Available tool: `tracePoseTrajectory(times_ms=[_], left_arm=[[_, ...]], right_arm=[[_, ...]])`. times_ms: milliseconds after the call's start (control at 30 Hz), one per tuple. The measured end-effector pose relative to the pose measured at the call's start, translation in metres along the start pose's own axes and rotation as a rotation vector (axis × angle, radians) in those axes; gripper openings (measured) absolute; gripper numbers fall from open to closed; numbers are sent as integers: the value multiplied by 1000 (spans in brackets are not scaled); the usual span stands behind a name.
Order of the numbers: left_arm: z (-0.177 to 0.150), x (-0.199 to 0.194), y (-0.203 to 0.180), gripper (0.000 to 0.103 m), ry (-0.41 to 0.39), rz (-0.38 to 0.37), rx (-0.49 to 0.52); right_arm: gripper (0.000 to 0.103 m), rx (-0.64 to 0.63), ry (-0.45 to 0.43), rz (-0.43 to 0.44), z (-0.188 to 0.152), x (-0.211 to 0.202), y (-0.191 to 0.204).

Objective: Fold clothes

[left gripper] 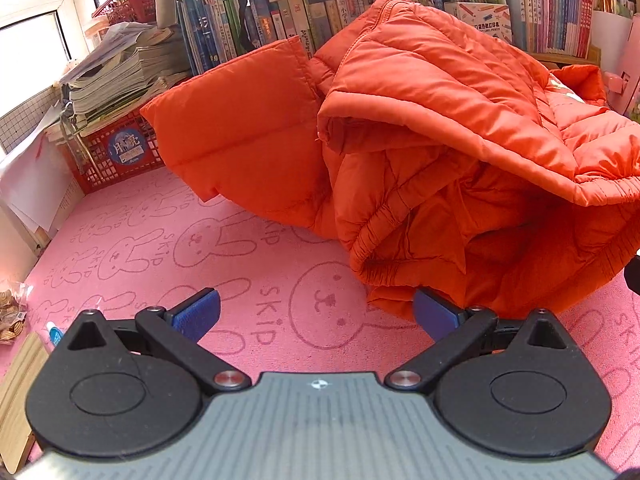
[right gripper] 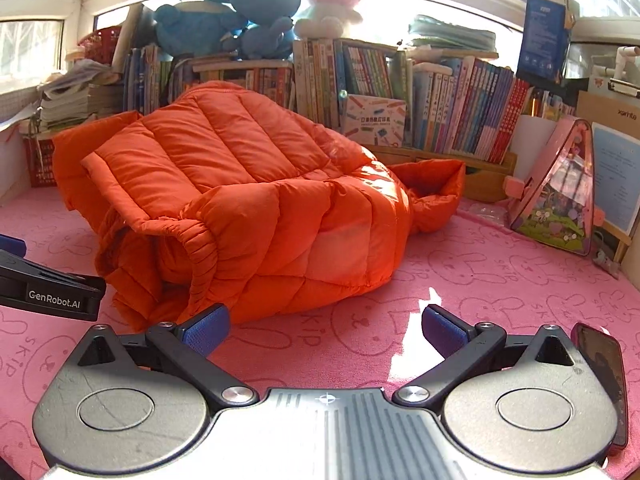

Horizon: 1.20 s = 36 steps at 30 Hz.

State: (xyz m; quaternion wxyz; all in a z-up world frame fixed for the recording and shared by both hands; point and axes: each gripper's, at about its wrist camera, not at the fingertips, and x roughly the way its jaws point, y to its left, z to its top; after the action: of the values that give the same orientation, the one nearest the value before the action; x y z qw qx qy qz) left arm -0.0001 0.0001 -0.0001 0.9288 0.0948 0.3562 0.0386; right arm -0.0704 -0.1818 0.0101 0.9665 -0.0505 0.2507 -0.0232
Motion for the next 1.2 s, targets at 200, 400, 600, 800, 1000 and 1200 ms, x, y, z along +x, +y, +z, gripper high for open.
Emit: tracePoseTrajectory(times_ms=[200,400,600,800,1000,1200], left_arm=[[-13,0,4,103,8,-24,-15],[-20,12,14,103,78,-34,-3],[-23,10,17,103,105,-22,-16],[-22,12,18,103,123,-19,-30],[-22,10,17,103,123,-23,-22],[-22,13,15,103,127,-32,-14]], right_arm=[[103,-26,-4,23,1,-1,8],[103,-46,-18,29,6,0,18],[103,-66,-70,91,14,-12,24],[103,-131,-113,112,24,-5,40],[103,-174,-107,-9,25,17,35],[103,-137,-79,-122,17,27,-3]])
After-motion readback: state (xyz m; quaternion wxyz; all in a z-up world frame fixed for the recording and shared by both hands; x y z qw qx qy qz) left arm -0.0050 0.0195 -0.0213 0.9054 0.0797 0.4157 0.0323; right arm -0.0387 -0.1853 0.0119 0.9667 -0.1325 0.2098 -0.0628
